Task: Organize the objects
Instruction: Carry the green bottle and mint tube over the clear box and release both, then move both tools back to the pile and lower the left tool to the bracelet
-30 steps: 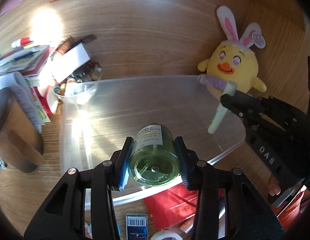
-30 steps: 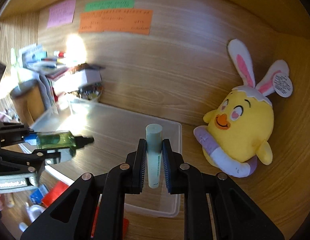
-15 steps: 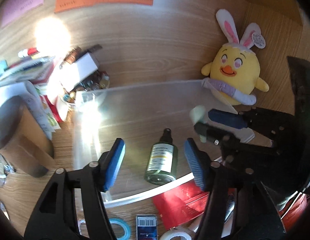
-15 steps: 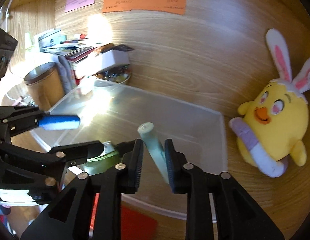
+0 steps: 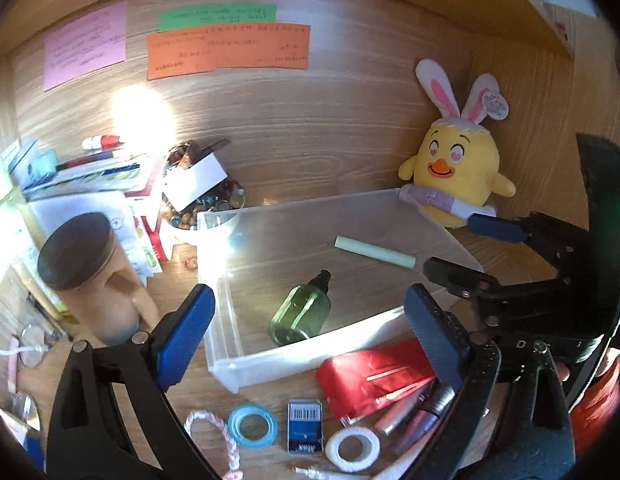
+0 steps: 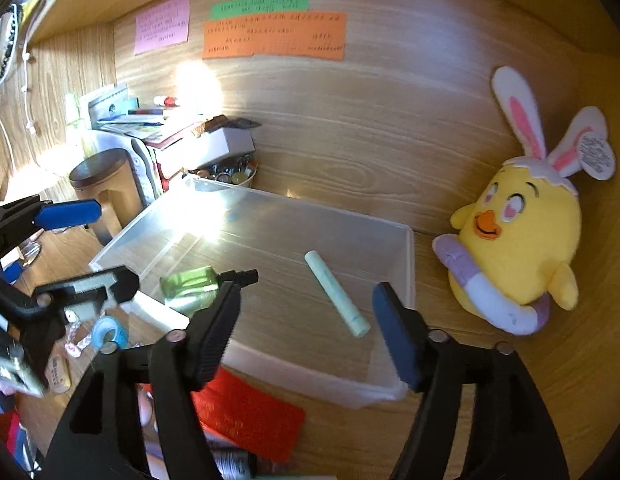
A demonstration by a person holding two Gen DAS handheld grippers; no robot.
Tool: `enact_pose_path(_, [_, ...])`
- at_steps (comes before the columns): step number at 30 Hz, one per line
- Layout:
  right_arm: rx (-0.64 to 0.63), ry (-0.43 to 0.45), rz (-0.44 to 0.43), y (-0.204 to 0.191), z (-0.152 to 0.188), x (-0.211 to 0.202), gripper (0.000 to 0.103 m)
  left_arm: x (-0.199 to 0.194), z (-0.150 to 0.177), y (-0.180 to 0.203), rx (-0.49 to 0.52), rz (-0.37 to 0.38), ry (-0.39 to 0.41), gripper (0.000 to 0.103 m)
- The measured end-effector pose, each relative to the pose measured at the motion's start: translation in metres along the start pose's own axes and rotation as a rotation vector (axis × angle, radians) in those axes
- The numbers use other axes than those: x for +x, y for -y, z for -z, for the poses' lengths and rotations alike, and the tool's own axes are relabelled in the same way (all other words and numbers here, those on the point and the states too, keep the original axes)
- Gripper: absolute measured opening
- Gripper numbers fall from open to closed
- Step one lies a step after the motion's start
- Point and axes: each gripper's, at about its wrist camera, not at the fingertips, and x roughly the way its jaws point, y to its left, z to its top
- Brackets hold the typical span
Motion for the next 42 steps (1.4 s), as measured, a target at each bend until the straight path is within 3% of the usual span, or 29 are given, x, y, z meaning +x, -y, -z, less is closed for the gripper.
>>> enact_pose_path(4, [0.005,0.039,0.053,0.004,0.009,-0.014,0.08,-0.012,0.009,-0.004,-0.03,0.008,0.001,0.097])
enact_pose_path(24, [0.121,-0.044,0.048,0.012,0.093,-0.046,0.082,-0.029,0.082,-0.032,-0.083,-0.098,-0.103,0.096])
enact_pose_path(26, [0.124,-0.057,0.051,0.013,0.1,-0.047,0.082,-0.029,0.089,-0.031,-0.081,-0.101,-0.111,0.087])
enact_pose_path(28, [0.132,-0.072,0.059,0.014,0.107,-0.047,0.082,-0.026,0.095,-0.03,-0.076,-0.086,-0.137,0.07])
enact_pose_path(36, [0.163,-0.104,0.057,0.018,0.12,-0.049,0.082,-0.015,0.121,-0.05,-0.142,-0.092,-0.211,0.065])
enact_pose_path(42, [0.141,-0.12,0.063,0.011,0.12,-0.042,0.082,-0.013,0.128,-0.058,-0.145,-0.123,-0.218,0.064])
